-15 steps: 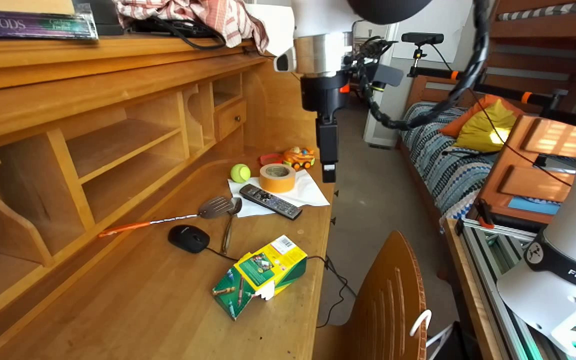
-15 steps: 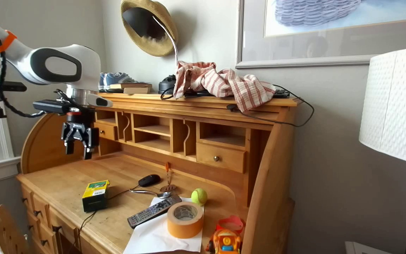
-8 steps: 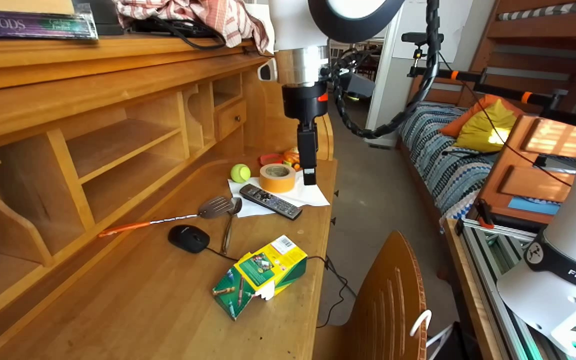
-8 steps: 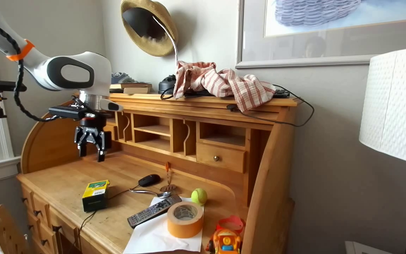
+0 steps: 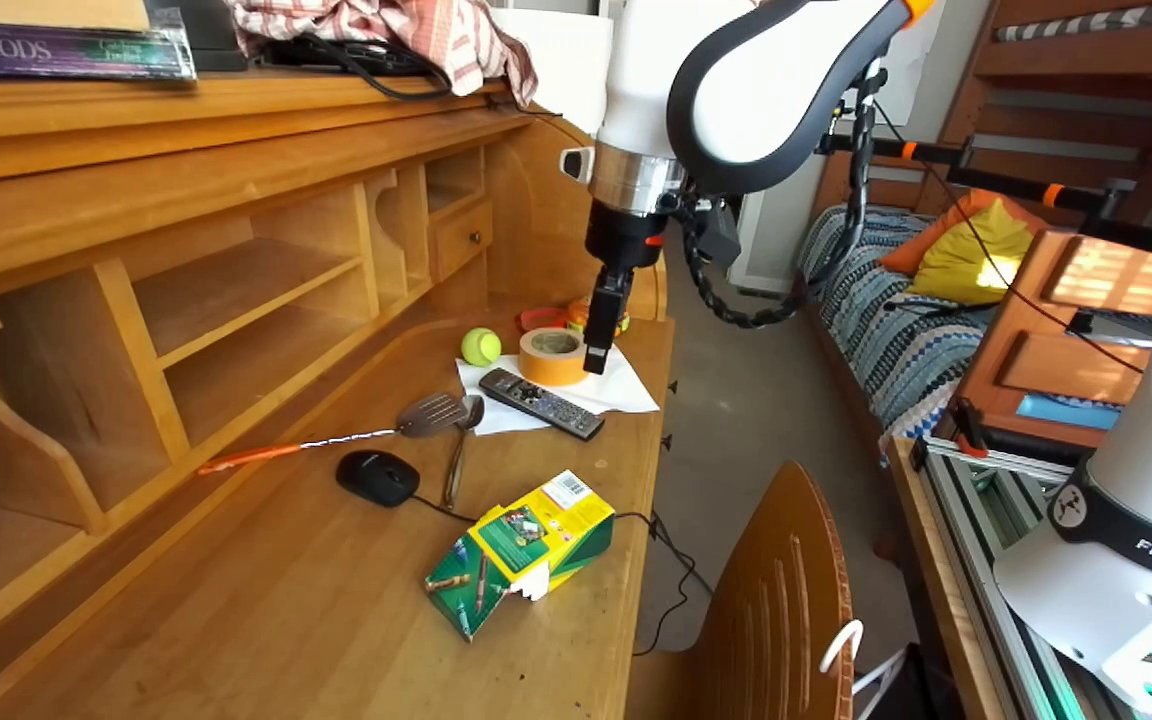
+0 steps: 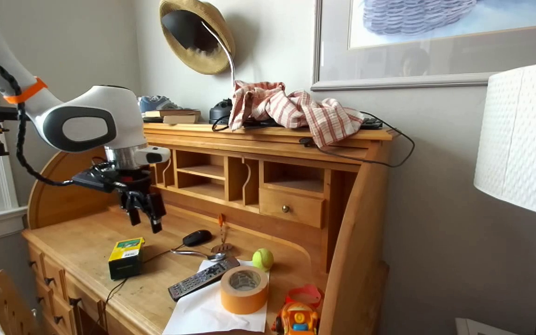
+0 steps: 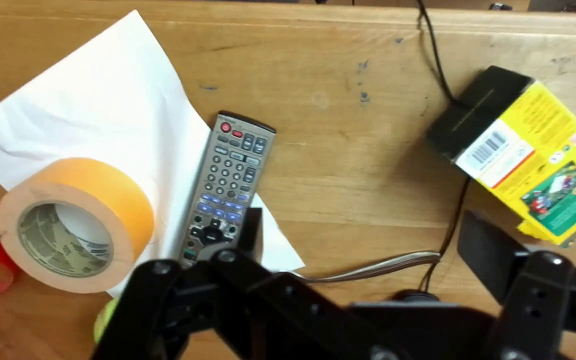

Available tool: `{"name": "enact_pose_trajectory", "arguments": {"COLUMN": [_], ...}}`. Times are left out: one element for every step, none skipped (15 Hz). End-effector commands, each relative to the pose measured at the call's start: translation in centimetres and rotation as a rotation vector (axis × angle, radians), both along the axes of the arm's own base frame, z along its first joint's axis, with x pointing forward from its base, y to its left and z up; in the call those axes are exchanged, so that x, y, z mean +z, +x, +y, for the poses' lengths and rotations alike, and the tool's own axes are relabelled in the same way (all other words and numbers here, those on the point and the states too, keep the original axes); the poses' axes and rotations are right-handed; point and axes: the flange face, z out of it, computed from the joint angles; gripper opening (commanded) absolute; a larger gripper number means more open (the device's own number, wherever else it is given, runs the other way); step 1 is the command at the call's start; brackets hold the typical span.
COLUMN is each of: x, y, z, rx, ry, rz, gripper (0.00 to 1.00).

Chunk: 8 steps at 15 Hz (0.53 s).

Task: Put the remote control on top of the cabinet.

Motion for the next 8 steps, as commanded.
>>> {"name": "enact_pose_trajectory", "arguments": {"x": [-2.5, -3.1, -4.1, -4.9, -6.0, -6.7, -7.4, -8.2], "y": [0.4, 0.6, 0.9, 1.1, 1.3, 1.5, 1.7, 2.0], "z": [-4.5, -5.6, -6.9, -7.9, -8.8, -9.2, -9.4, -9.4], "rx": [-0.078, -0.095, -0.115, -0.132, -0.152, -0.166, -0.183, -0.195], "ry": [-0.03, -0.042, -0.058, -0.07, -0.084, -0.091, -0.101, -0.11], "rz": [-0.028, -0.023, -0.01, 0.008, 0.031, 0.047, 0.053, 0.062], "gripper": [1.0, 1.0, 1.0, 1.0, 1.0, 1.0, 1.0, 1.0]}}
